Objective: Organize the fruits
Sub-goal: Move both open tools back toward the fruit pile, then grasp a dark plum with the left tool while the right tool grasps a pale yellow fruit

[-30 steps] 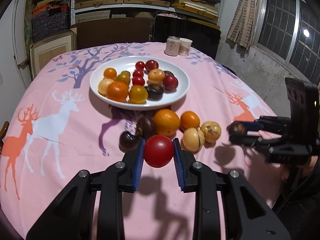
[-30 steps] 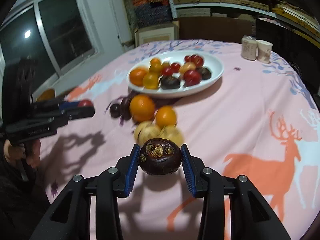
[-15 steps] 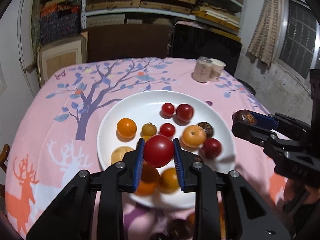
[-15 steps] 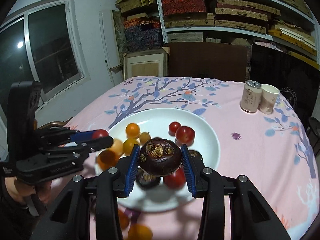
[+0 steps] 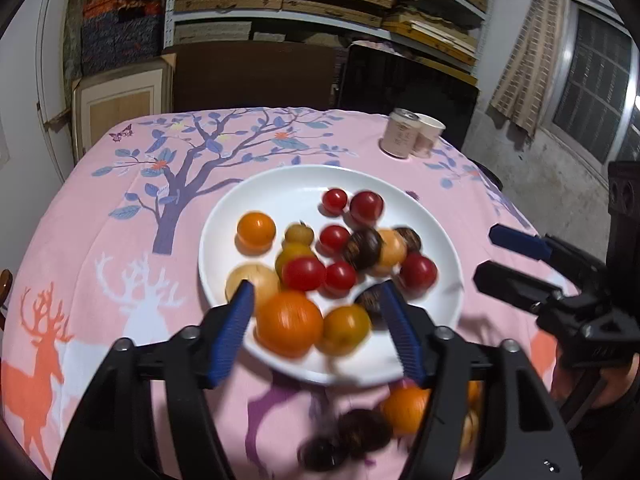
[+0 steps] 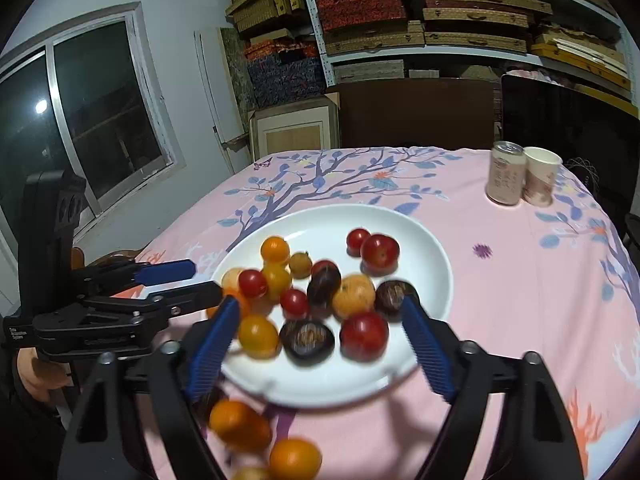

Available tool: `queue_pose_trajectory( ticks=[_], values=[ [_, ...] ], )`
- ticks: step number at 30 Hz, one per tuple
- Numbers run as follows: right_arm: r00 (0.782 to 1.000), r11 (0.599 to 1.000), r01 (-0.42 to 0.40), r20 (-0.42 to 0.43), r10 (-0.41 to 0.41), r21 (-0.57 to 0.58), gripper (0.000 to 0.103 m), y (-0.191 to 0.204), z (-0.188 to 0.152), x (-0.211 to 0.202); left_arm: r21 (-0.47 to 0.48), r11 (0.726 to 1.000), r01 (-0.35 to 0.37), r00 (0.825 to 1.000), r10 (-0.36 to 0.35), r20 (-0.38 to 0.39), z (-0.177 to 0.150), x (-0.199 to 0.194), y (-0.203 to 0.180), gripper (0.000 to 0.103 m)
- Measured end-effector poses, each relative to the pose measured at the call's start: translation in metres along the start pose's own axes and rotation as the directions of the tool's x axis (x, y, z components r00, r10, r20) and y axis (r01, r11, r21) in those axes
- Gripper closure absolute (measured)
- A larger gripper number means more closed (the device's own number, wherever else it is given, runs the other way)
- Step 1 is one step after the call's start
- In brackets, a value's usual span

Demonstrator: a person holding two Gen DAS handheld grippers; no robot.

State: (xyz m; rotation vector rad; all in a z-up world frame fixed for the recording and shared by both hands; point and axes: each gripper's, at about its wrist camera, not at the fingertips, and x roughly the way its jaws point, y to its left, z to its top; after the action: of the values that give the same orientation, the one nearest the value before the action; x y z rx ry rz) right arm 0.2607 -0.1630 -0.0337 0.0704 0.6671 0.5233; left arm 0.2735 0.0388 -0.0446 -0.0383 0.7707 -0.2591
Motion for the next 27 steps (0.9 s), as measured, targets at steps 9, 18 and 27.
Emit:
queue_pose_trajectory(
  ticks=[9,18,27],
  values=[
    [0.997,0.978,-0.078,0.000,0.079,0.192,0.003,-0.024,-0.061,-0.045,0.176,0.984,-0.032,0.994,0.050,-0.099,-0.089,-0.030,-0.025,0.031],
    [0.998,0.984,-0.056,0.001,0.057,0.167,0.003,-0.016,-0.085,-0.063,0.184,0.982,-0.049,0.989,0.073,-0.131,-0.094,-0.002,-0.020,0.046],
    [0.996,0.996,-0.003,-0.086,0.011,0.094,0.004,-0.010,-0.097,-0.061,0.157,0.987,0.014,0.996,0.000,-0.089,-0.099,-0.011,-0.018,0.071]
  ],
)
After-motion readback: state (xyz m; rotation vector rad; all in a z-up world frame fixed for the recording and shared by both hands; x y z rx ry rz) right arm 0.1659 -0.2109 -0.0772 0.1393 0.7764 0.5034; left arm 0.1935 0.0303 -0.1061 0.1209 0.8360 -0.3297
